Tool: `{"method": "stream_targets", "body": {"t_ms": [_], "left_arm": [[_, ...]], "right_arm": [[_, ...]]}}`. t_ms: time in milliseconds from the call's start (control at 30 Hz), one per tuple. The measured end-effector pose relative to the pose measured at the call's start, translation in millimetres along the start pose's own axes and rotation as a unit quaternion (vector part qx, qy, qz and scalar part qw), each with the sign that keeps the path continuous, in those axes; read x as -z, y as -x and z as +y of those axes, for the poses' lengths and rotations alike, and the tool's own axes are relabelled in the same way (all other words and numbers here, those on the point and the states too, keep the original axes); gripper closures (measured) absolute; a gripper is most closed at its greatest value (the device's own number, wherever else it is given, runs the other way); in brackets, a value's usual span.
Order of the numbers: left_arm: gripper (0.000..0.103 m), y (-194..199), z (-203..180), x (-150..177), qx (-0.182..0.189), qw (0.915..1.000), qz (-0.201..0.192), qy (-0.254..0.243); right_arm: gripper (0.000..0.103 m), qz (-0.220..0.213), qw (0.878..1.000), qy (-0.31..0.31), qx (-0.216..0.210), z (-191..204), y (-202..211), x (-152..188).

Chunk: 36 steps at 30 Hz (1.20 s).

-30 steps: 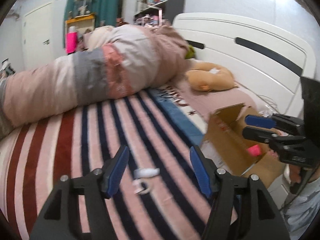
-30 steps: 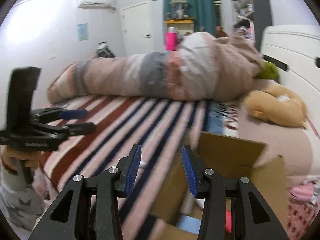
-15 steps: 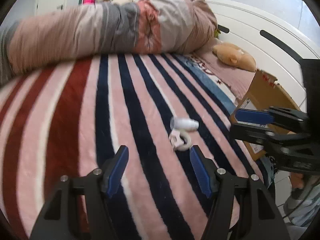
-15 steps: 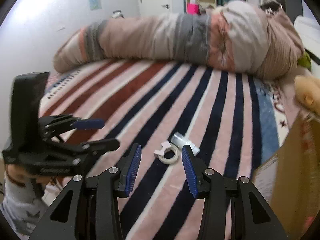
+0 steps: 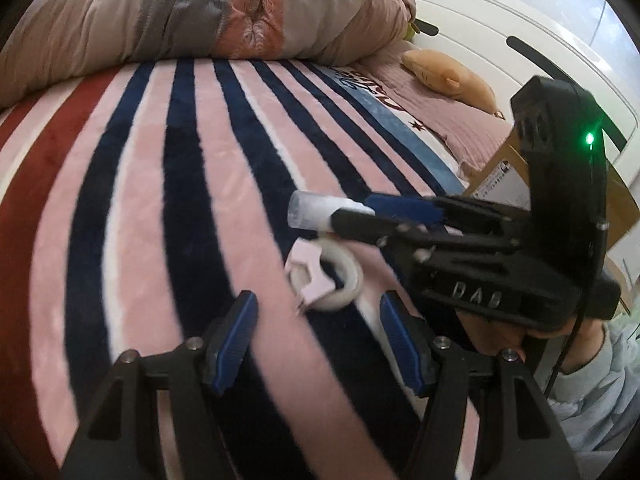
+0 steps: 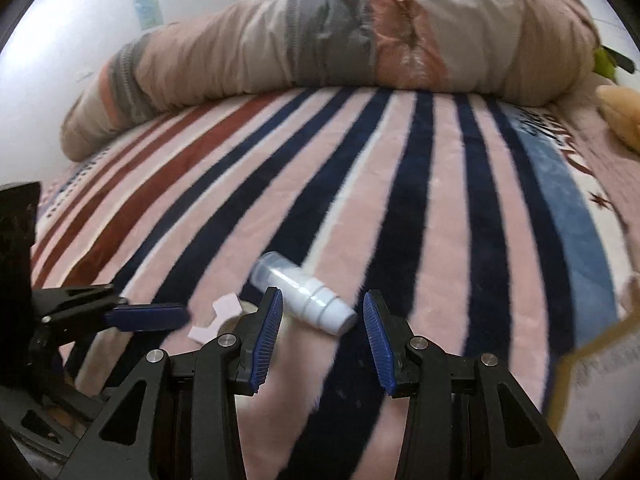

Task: Organize rigid objects
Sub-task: 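Grasp the small white bottle with the right gripper while the left gripper grasps the tape roll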

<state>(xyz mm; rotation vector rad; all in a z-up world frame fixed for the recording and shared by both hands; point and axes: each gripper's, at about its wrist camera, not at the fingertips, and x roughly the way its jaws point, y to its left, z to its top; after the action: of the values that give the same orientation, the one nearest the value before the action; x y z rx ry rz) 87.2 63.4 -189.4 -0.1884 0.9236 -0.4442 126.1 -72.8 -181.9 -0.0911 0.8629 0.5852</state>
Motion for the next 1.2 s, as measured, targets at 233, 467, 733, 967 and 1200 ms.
{"method": "stream_targets", "body": {"t_ms": [233, 467, 733, 967, 1200], "left_arm": [[0.059, -10, -2, -6, -0.02, 0.9998, -0.004, -0.002], [0.066, 3, 4, 3, -0.027, 0.9996, -0.007, 0.006], [0.065, 36, 9, 33, -0.047, 0.9988, 0.005, 0.013], [0.063, 34, 14, 37, -0.046, 0.9984, -0.005, 0.033], [0.065, 37, 10, 35, -0.06, 0.9977, -0.013, 0.029]], "right_arm": [[0.065, 0.008, 0.999, -0.012, -0.042, -10, -15, -9], [0.083, 0.006, 1.0, 0.015, -0.022, 6, -4, -6], [0.085, 0.038, 0.999, 0.013, -0.017, 20, 36, 30], [0.076, 0.027, 1.0, 0.014, 0.005, 21, 26, 28], [0.082, 0.025, 0.999, 0.043, 0.021, 35, 23, 19]]}}
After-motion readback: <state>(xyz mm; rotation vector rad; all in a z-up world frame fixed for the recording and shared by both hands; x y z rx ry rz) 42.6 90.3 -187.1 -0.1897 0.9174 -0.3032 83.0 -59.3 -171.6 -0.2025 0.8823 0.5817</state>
